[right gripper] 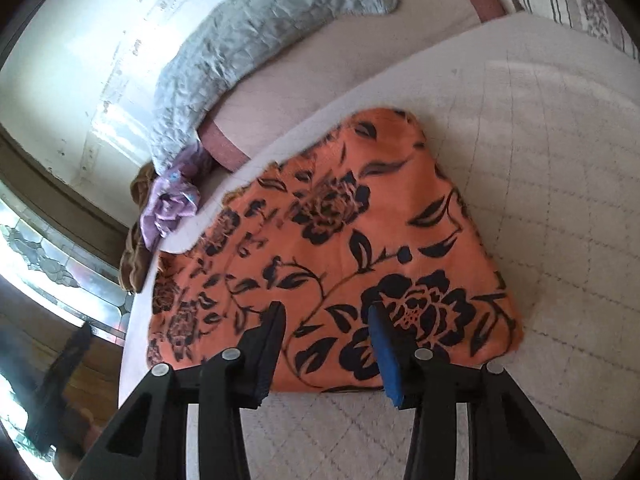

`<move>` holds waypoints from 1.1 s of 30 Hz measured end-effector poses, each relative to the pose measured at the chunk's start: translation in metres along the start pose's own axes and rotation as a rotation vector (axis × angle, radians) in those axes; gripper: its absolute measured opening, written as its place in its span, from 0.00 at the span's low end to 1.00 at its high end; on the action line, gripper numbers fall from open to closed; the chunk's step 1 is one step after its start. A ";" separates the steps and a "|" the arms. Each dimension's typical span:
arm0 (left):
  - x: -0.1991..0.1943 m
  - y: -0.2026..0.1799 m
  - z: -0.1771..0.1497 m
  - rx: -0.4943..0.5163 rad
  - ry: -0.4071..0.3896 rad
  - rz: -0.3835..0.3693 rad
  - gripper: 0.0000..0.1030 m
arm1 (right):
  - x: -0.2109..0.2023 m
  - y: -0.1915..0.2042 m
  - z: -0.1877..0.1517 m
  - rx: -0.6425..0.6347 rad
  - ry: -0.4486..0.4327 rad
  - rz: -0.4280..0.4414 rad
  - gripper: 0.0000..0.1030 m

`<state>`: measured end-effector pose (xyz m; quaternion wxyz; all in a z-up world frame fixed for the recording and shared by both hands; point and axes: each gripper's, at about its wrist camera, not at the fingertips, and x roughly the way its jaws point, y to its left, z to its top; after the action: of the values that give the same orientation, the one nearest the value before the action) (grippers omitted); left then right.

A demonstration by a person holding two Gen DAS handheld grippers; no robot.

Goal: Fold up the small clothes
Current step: 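Release the folded dress and smooth it flat with both tools, then grasp the orange dress edge with the right tool and lift it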

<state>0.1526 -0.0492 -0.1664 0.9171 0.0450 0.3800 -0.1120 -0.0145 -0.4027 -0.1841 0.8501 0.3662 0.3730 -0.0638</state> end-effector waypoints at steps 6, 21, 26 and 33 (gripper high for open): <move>0.086 0.048 -0.011 -0.106 0.172 0.036 0.95 | 0.020 0.003 -0.002 -0.056 0.056 -0.064 0.46; 0.046 0.040 -0.026 0.019 0.152 0.160 0.97 | -0.015 0.010 -0.009 -0.015 0.046 0.126 0.52; 0.055 0.066 -0.023 -0.151 0.246 0.049 0.97 | 0.026 0.027 -0.025 -0.109 0.161 -0.024 0.50; 0.040 0.077 -0.014 -0.143 0.185 0.143 0.97 | 0.035 0.104 0.007 -0.213 0.132 0.055 0.50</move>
<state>0.1892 0.0207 -0.2049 0.8846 0.0164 0.4658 -0.0144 0.0543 -0.3262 -0.1448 0.8592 0.2875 0.4225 0.0239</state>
